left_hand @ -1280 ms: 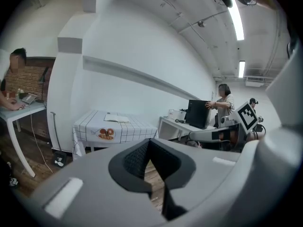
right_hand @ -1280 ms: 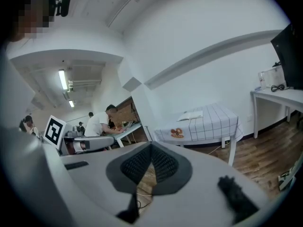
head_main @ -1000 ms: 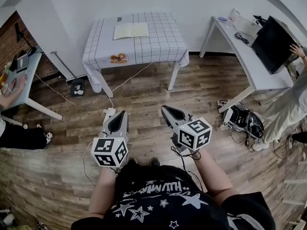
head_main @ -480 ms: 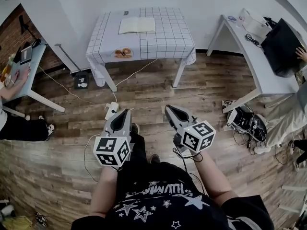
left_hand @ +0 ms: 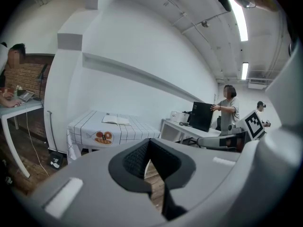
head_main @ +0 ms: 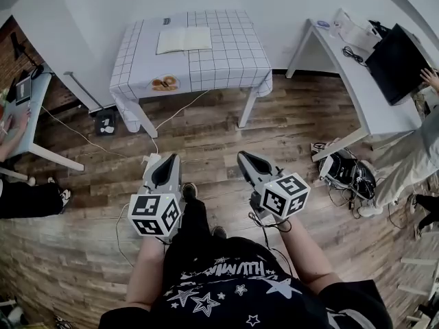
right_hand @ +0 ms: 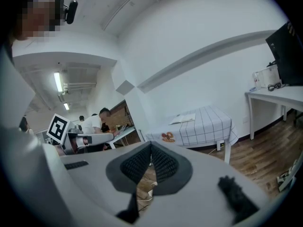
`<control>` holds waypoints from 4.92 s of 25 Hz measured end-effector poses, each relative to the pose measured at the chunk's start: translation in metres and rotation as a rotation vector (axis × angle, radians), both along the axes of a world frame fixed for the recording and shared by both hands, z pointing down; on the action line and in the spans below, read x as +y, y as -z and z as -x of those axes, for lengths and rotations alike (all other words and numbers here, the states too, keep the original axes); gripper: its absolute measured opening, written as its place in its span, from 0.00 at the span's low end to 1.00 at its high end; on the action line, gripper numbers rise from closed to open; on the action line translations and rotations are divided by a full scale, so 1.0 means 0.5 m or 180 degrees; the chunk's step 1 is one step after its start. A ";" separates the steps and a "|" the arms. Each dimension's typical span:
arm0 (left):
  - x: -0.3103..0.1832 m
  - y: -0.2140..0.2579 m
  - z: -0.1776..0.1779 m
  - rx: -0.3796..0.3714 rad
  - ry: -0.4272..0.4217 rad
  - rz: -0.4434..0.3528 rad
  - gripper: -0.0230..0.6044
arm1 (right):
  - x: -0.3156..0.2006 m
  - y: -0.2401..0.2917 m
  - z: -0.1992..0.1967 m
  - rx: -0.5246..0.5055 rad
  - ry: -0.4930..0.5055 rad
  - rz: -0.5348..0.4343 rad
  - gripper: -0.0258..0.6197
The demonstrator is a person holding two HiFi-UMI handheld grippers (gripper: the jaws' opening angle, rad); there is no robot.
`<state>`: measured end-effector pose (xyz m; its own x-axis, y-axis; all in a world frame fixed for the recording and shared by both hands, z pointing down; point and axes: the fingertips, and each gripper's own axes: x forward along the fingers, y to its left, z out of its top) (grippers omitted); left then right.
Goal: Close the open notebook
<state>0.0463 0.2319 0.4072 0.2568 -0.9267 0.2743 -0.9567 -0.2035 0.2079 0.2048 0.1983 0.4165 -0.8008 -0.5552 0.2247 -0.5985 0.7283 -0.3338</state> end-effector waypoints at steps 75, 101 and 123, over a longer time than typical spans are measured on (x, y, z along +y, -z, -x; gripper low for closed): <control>-0.903 -0.092 0.490 -0.0108 0.0717 0.0392 0.05 | -0.993 -0.123 0.581 0.0598 0.1039 0.0043 0.06; -1.027 -0.172 0.663 0.0034 -0.0130 0.0652 0.05 | -1.031 -0.295 0.724 0.2668 0.1126 -0.0506 0.20; -1.037 -0.192 0.725 0.0088 -0.0325 0.0649 0.05 | -1.062 -0.385 0.737 0.4477 0.1661 -0.1766 0.25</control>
<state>-0.3159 -0.2866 0.5031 0.3563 -0.8217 0.4448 -0.9267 -0.2500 0.2806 -0.1636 -0.3326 0.6091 -0.2602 -0.5600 0.7866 0.1545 0.7800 0.6064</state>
